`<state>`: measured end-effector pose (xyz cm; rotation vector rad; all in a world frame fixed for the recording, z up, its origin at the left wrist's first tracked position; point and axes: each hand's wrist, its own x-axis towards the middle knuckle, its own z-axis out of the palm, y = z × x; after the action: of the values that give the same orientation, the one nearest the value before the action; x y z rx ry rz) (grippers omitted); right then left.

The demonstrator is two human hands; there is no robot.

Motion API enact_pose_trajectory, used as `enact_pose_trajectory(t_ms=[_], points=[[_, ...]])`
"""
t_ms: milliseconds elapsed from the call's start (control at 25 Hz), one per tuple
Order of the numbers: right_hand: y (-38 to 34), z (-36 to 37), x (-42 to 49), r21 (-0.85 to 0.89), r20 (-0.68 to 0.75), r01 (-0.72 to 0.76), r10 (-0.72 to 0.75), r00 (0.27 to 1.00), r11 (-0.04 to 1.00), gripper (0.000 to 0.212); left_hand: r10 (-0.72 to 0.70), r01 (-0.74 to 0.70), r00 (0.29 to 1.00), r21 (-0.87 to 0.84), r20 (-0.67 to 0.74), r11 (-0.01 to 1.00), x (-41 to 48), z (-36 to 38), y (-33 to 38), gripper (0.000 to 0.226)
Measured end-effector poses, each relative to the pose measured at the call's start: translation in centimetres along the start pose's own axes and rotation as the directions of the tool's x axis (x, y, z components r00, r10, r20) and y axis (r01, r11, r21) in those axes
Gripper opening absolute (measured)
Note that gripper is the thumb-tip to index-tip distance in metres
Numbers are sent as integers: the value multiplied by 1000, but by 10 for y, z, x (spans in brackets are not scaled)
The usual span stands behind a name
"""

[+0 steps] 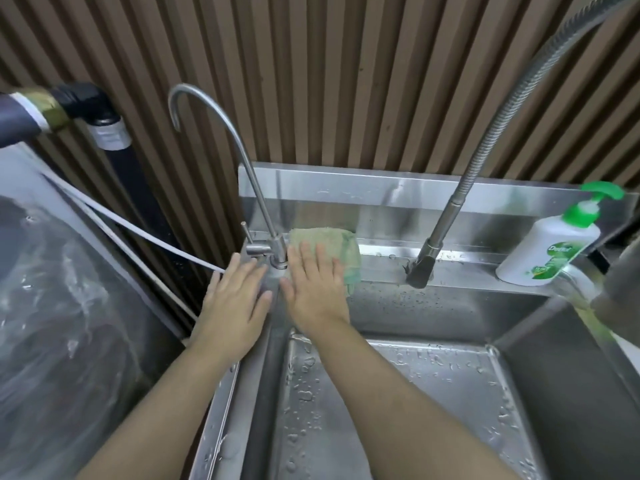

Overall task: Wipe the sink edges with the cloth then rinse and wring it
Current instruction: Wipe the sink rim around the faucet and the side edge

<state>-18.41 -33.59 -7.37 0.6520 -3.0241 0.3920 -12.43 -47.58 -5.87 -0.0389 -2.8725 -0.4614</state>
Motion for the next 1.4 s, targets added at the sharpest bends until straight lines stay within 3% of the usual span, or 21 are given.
enact_pose_trajectory(t_ms=[80,240,320,440,480,560,640,760,880,1000,1080,1240,1280,1400], points=[[28,-3,-12,-38,-49,-11,9,999,999,63,36,-36,999,-14,24,999,-5,5,1,70],[29,-6,-17,-95,-48,-312,309,950,945,56,38,-38,999,-72,-10,997,-4,6,-1,72],[-3,2,-2,-48,-34,-264,263,964,963,55,47,-48,999,-53,-23,997,-3,7,-2,70],[18,-3,-2,-75,-9,-17,17,1000,997,52,37,-38,999,-10,-8,999,-3,6,2,71],[38,-7,-10,-71,-29,-34,32,999,997,52,38,-38,999,4,-5,999,-4,6,4,71],[65,-10,-27,-86,-141,-203,190,972,975,59,40,-40,999,30,6,999,-4,5,4,71],[51,-9,-25,-108,-165,-358,338,927,927,66,58,-58,998,38,2,998,-2,7,4,71],[0,4,-1,-46,-50,-251,249,967,967,56,42,-42,999,15,10,999,-2,10,2,75],[24,-4,-4,-33,-37,-105,103,994,994,55,16,-15,999,-16,39,1000,-2,9,4,80],[64,-4,-28,-116,-167,-314,293,941,942,64,-3,5,999,-37,43,999,-1,11,2,79],[45,-6,-22,-61,-167,-402,388,906,914,67,-4,5,999,-34,40,999,0,11,0,79],[-1,1,4,-67,-18,-122,121,992,990,57,-2,2,1000,-35,25,999,-1,12,1,80],[11,-2,3,-73,-28,-110,108,994,991,57,1,0,1000,-38,27,999,-2,11,2,79],[60,-7,-16,-90,-112,-292,282,953,952,57,8,-5,999,-49,42,999,-3,8,3,80]])
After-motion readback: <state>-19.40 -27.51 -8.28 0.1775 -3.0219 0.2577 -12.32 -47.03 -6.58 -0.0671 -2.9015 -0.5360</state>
